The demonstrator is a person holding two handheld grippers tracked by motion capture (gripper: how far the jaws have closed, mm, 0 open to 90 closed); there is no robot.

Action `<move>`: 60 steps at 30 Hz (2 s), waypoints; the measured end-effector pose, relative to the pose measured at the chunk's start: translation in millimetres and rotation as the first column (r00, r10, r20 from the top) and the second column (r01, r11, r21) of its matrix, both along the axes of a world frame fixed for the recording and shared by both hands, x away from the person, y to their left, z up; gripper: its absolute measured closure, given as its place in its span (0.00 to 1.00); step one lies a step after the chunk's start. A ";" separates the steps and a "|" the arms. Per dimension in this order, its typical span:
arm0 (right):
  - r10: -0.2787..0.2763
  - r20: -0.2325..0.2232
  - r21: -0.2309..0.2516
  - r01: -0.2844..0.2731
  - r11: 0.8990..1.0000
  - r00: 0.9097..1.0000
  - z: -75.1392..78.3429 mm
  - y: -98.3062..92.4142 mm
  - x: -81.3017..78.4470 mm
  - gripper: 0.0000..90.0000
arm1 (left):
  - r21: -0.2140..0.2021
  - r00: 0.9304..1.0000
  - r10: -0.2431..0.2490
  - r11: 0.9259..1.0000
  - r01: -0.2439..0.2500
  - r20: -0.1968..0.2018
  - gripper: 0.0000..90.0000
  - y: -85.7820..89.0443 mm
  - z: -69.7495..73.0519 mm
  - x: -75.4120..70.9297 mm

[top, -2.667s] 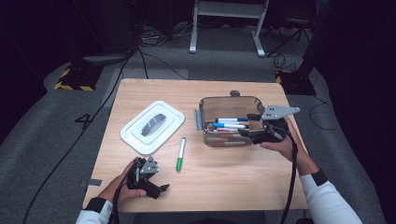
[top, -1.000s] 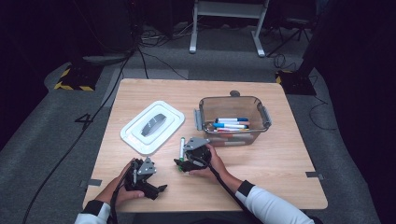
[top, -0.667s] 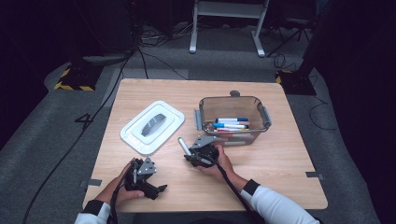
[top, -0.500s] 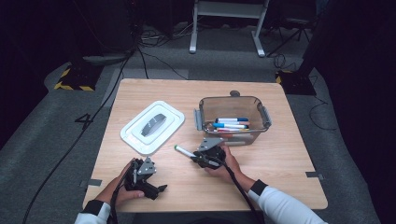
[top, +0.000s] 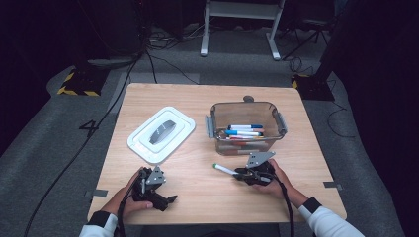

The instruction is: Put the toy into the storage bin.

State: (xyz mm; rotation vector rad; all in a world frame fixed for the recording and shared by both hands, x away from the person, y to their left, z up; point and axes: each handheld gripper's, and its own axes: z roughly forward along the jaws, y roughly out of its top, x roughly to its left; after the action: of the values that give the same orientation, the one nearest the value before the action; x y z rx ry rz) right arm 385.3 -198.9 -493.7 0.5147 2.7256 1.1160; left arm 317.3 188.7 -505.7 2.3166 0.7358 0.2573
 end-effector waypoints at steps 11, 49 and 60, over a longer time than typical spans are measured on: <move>-0.016 -0.010 0.024 0.017 1.000 1.000 -1.7 -22.2 3.4 0.82 | 0.002 1.000 -0.002 1.000 0.002 -0.001 0.01 -1.3 -0.1 1.4; 0.054 0.230 0.131 -0.086 0.988 0.972 126.9 -86.8 -35.0 0.83 | 0.003 1.000 -0.005 1.000 0.005 0.000 0.01 -2.0 0.0 2.5; -0.033 0.264 0.090 0.010 0.996 0.964 175.0 -98.6 28.7 0.83 | 0.003 1.000 -0.004 1.000 0.004 -0.001 0.01 -2.0 0.0 2.5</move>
State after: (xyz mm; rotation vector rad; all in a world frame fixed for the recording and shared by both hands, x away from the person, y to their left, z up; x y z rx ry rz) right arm 414.0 -297.5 -318.7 0.3744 2.4451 1.2079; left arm 319.8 186.6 -505.7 2.3210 0.7318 0.2564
